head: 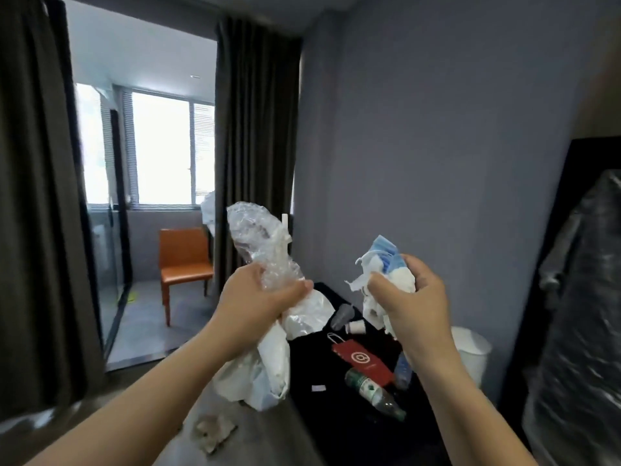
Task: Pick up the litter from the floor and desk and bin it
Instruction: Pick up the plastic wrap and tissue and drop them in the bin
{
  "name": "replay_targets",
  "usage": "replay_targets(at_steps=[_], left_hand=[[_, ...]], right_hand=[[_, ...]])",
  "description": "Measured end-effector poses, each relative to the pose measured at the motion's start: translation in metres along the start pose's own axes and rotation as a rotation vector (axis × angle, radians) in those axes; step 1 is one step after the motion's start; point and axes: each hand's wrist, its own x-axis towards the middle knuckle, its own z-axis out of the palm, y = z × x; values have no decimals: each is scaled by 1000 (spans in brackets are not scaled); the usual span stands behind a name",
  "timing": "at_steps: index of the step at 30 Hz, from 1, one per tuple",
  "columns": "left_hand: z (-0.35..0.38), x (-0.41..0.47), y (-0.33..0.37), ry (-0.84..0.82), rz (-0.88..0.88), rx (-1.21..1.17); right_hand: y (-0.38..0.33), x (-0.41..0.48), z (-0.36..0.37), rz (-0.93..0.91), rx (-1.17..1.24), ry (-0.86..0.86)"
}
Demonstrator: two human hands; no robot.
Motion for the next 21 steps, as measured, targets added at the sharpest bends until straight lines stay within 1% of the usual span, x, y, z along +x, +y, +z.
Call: replay_targets(at_steps=[4,6,7,9,12,14,17,19,21], left_hand=[[38,12,25,-176,33,-125],[52,12,35,-274,77,-167],[62,10,43,-335,98,-184],[76,2,54,-387,110,-229],[101,-17,76,-553,214,-251],[122,-43,94,-661,330,-246],[152,-100,124,-863,469,-372],[171,-141,146,-979,489,-477],[183,-186,173,-1088,452,-564]], right_hand=[[-30,-7,-42,-49,-96,161],[-43,-20,-58,-85,-163,229],[-53,-30,-67,-108,-201,296],[-69,-47,-82,-117,-226,371],[-101,-87,-105,-158,-358,565],[-122,-123,-124,-175,-447,707],[-156,-189,-151,-151,-498,900],[-186,-234,-162,-154,-538,998],[-217,-278,-174,-174,-582,1094]])
